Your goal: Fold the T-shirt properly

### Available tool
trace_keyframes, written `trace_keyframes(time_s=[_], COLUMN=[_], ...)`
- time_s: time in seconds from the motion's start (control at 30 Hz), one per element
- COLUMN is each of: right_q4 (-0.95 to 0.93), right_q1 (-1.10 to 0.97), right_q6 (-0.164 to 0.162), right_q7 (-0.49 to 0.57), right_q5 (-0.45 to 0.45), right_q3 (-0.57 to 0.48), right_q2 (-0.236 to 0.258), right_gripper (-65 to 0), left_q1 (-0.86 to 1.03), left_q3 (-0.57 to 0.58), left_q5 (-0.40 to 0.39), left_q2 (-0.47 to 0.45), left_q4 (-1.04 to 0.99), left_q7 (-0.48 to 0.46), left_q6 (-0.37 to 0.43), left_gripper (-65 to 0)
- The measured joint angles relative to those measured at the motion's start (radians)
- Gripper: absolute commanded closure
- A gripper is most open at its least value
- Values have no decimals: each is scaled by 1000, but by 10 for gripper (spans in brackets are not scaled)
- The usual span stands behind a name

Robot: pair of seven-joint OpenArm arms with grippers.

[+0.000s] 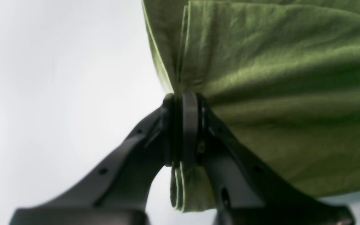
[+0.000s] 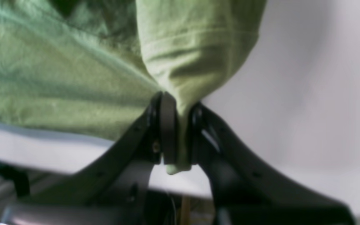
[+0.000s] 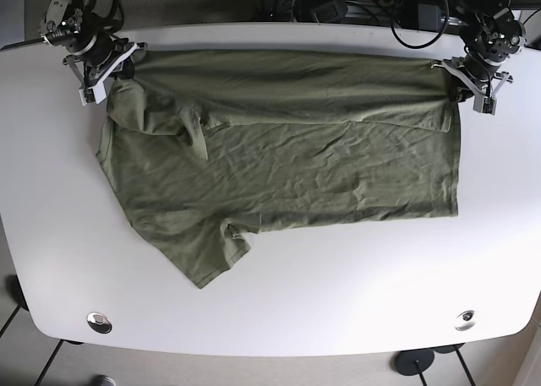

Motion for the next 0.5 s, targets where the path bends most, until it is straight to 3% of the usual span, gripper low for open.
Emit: trace_keyframes(time_s=[0.13,0.3,0.43,0.5], right_q4=[34,95,145,140], right_q1=[-72,-99,-89,-24], right_q6=[4,0,-5,-8], right_q7=[-5,-6,-4,-16], right_q5=[1,-5,39,26], right_q3=[-1,0,74,93], right_q2=[-5,-4,0,4], right_gripper=[-133,-344,-452,-471], left_q1=[36,63,62,27], left_q3=[-78,-84,-87,-81], left_q5=[-2,28,27,27], left_q2=[-1,0,0,0], left_q4=[-3,49,155,192], left_q7=[8,33,39,36], left_q6=[-6,-2,-2,-2], left_gripper=[-71,-289,-310,-310])
